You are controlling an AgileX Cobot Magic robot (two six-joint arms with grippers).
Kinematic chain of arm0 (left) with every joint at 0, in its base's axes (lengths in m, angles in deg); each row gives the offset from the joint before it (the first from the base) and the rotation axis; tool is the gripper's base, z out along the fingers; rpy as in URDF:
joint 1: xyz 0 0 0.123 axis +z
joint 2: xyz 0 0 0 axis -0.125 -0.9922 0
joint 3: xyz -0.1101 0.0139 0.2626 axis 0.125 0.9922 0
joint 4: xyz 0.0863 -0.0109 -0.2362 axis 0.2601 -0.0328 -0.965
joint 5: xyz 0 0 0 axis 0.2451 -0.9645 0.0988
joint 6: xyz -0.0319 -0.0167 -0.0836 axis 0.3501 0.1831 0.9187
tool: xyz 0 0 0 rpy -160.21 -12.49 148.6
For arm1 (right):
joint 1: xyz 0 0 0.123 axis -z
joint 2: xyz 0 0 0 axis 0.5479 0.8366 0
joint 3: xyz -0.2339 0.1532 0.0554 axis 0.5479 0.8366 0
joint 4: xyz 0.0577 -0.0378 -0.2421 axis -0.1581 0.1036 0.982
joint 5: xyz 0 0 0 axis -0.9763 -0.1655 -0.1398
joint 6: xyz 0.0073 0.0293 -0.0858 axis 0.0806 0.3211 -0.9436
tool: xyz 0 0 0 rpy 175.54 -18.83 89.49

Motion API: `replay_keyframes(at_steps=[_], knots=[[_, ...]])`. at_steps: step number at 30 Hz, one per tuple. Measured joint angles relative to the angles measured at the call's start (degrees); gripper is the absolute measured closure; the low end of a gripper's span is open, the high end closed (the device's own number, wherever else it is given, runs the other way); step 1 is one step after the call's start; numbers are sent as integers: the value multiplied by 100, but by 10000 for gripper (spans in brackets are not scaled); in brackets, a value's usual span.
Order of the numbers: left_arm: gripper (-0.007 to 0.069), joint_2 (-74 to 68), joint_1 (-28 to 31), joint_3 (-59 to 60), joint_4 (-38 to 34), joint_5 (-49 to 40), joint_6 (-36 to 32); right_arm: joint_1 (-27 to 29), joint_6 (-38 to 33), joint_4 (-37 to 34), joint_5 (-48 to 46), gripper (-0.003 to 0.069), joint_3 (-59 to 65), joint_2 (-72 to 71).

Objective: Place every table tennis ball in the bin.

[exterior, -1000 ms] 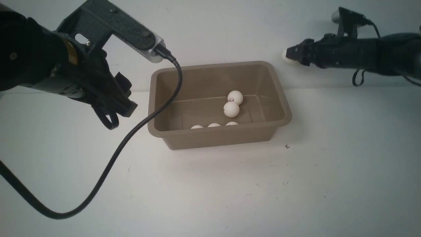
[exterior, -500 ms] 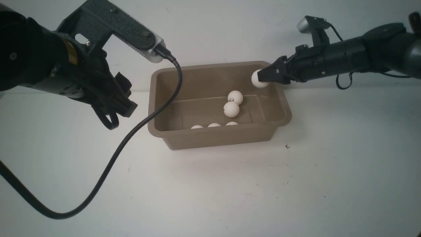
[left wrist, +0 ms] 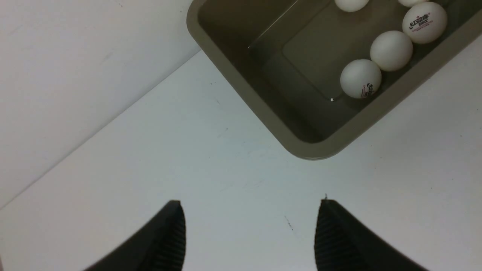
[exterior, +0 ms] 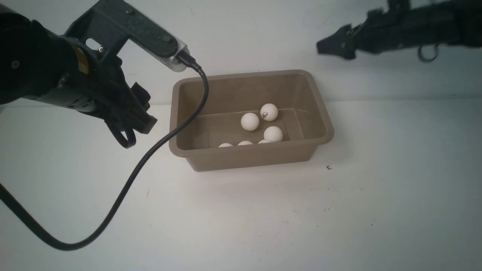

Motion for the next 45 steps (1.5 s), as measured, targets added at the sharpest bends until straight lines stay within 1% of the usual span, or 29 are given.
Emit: replay_keyframes(at_steps=[1,2,4,5,8,10,14,21,24,30,34,37,41,45], knots=[[209,0,0,0,0,0,0,49,96,315,96,97,-21,-227],[209,0,0,0,0,0,0,56,119,373,126,97,-19,-265],[209,0,0,0,0,0,0,120,560,1165,248,95,-27,-770],[209,0,0,0,0,0,0,126,603,1287,255,95,-27,-846],[209,0,0,0,0,0,0,133,1358,2229,211,95,-27,-1483],[209,0,0,0,0,0,0,133,1720,2525,95,95,-29,-1811],[209,0,0,0,0,0,0,137,2585,3081,-485,95,-29,-2470],[209,0,0,0,-5,0,18,139,3423,3388,-1850,95,-29,-3418],[209,0,0,0,-5,0,23,139,3632,3518,-2205,95,-29,-3820],[209,0,0,0,-5,0,23,139,4018,4065,-2320,95,-29,-4634],[209,0,0,0,-5,0,23,139,4094,4324,-2326,95,33,-5199],[209,0,0,0,-5,0,23,139,4118,4358,-2326,95,368,-5739],[209,0,0,0,-5,0,23,139,4139,4346,-2332,95,1181,-6482],[209,0,0,0,-5,0,23,139,4132,4014,-2312,95,2148,-7074]])
